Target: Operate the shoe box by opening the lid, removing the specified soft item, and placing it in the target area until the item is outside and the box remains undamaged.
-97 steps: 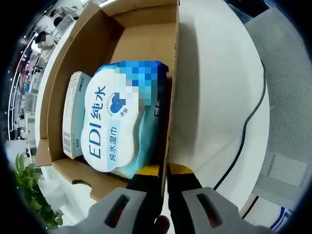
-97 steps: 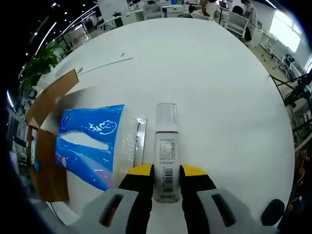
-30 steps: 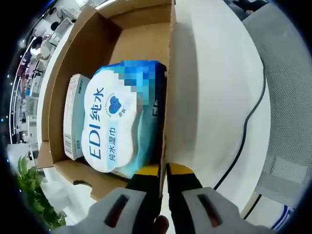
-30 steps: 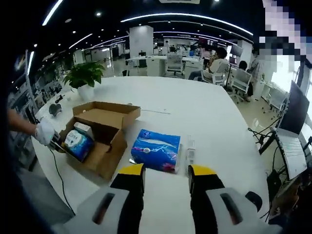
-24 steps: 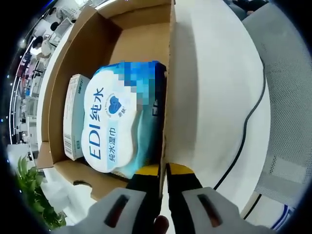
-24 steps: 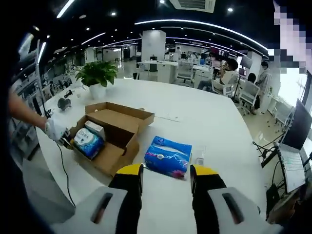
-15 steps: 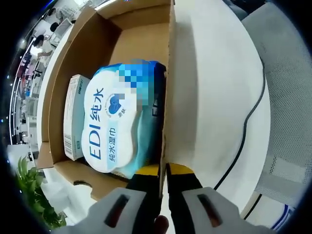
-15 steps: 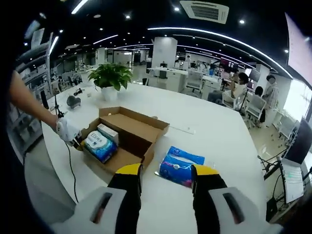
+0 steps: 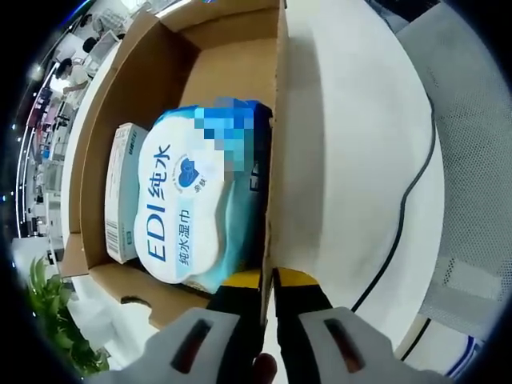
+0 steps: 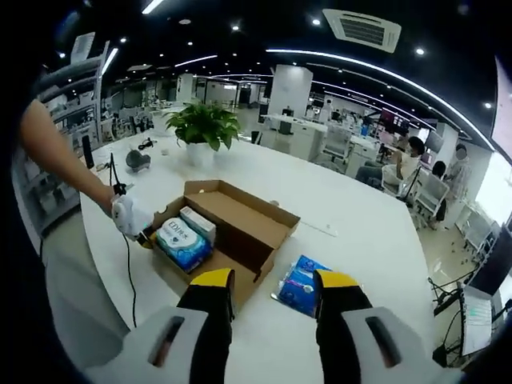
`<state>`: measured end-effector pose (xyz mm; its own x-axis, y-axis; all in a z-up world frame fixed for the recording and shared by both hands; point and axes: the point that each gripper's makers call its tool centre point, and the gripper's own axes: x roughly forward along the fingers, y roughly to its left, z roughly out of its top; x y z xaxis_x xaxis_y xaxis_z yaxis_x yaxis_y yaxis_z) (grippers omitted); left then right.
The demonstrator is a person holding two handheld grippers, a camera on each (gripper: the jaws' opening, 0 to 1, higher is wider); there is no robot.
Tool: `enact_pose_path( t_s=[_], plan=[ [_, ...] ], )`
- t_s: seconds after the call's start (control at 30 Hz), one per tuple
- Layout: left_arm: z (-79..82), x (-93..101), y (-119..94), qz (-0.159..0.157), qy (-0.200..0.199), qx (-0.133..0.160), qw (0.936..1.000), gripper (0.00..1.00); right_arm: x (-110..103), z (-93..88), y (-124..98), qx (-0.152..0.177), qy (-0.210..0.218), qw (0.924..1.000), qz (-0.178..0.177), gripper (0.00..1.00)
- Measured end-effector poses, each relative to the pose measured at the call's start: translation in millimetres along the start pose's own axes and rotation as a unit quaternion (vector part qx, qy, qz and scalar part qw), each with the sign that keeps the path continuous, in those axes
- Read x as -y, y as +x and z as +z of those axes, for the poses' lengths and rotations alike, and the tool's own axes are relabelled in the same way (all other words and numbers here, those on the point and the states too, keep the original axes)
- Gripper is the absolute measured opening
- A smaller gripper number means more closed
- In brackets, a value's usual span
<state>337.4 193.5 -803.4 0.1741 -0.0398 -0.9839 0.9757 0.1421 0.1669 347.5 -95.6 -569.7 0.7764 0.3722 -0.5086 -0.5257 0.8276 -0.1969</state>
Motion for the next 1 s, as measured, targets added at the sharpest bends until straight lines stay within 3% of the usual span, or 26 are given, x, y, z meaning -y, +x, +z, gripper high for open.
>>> enact_pose_path(
  t_s=[0.3, 0.6, 0.93, 1.0],
  plan=[
    [0.3, -0.3, 1, 0.0, 0.001, -0.001, 1.0, 0.03, -20, 11.9, 11, 0.013, 0.007, 0.9996, 0.024, 0.41],
    [0.5, -0.2, 0, 0.001, 0.002, -0.001, 1.0, 0.03, -44, 26.5, 29, 0.002, -0.054, 0.9971, 0.053, 0.37],
    [0.4, -0.2, 0, 0.001, 0.001, -0.001, 1.0, 0.03, -70, 38.4, 52, 0.002, -0.045, 0.9935, 0.104, 0.37],
    [0.4, -0.1, 0, 0.001, 0.002, 0.0, 1.0, 0.03, -79, 41.3, 58, 0.013, -0.061, 0.9902, 0.125, 0.35]
  ],
)
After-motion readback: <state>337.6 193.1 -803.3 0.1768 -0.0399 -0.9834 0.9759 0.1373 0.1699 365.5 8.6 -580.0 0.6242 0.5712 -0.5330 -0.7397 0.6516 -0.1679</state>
